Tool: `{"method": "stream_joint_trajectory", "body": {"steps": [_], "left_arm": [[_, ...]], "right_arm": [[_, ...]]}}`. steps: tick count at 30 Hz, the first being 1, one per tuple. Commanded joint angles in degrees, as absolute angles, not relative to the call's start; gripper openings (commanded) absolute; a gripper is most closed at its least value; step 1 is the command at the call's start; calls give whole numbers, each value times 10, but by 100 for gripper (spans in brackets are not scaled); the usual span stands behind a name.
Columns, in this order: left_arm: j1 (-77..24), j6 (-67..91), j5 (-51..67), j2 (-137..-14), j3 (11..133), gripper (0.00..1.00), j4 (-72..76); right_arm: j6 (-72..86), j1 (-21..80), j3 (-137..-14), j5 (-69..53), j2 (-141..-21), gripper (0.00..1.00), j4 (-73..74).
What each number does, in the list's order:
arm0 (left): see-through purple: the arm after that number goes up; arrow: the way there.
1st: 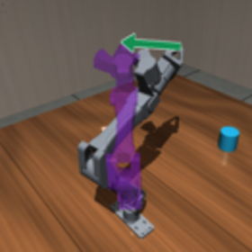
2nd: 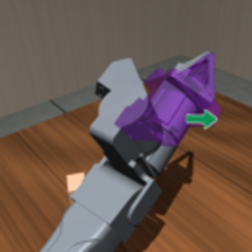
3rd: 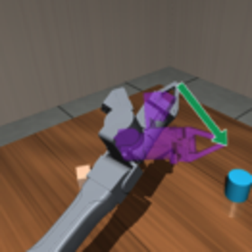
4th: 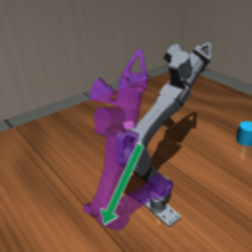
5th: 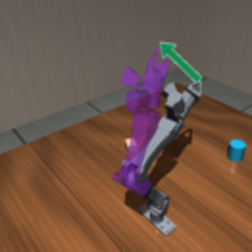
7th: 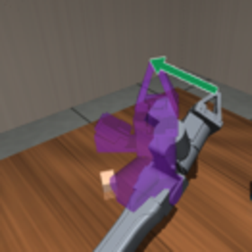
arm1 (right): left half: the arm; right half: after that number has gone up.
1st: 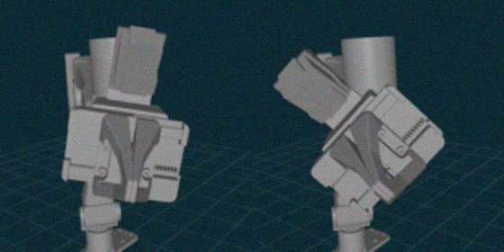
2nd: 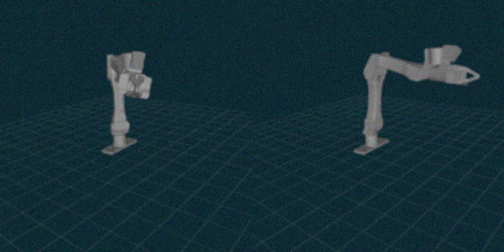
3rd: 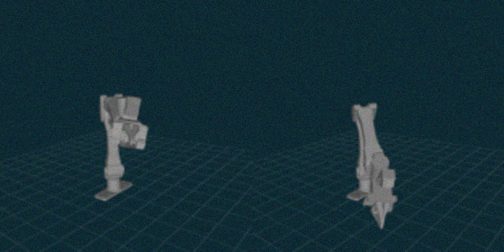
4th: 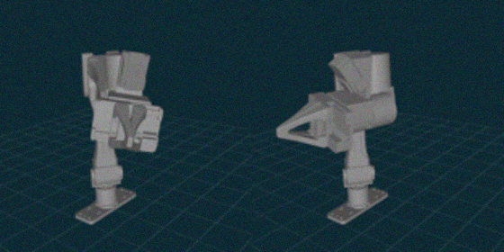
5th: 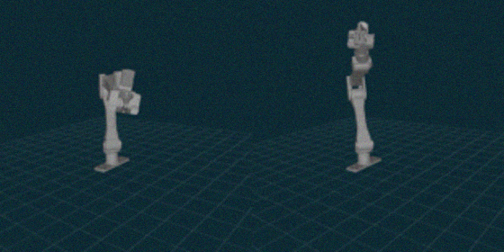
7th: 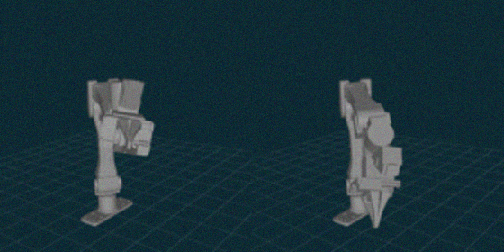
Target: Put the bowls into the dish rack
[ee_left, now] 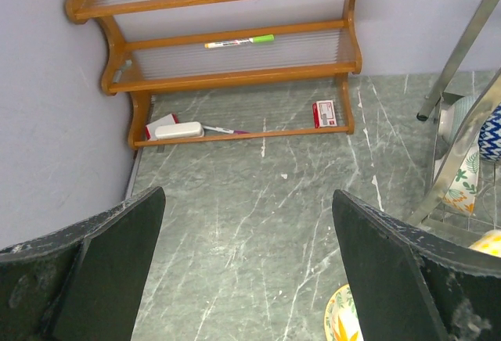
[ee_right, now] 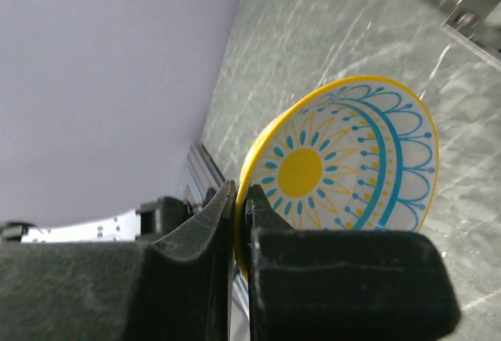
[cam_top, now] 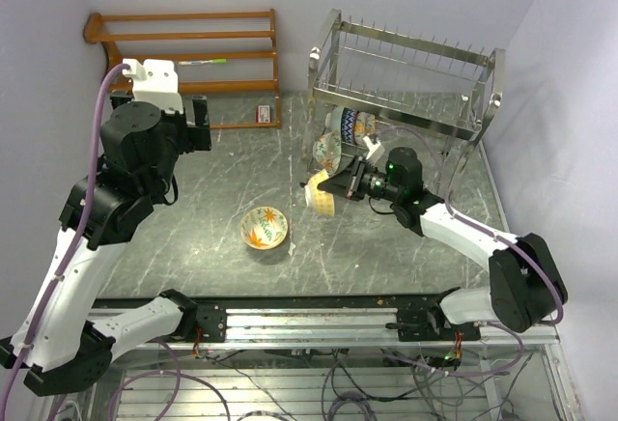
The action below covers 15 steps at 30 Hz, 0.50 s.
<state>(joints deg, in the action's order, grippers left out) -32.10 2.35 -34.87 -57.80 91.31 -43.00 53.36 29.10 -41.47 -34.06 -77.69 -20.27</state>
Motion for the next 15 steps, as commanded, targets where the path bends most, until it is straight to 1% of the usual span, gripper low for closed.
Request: {"method": "stream_joint_trajectory", "body": {"steps": [1,5,9,15], "left_arm": [[-325,14,-341,-583,924,99,-409],[-325,8,-339,-589,925,99,-404],[-325,1,-335,-600,928,99,-399],[-325,-7,-328,-613,932,99,-395]], "right_arm": [[591,252,-409,-309,-734,0,-298],[578,228,-410,-280,-723,0,-267],[595,198,-400,-269,-736,0,-283],[644,166,-381,-236,-784,0,-398]]}}
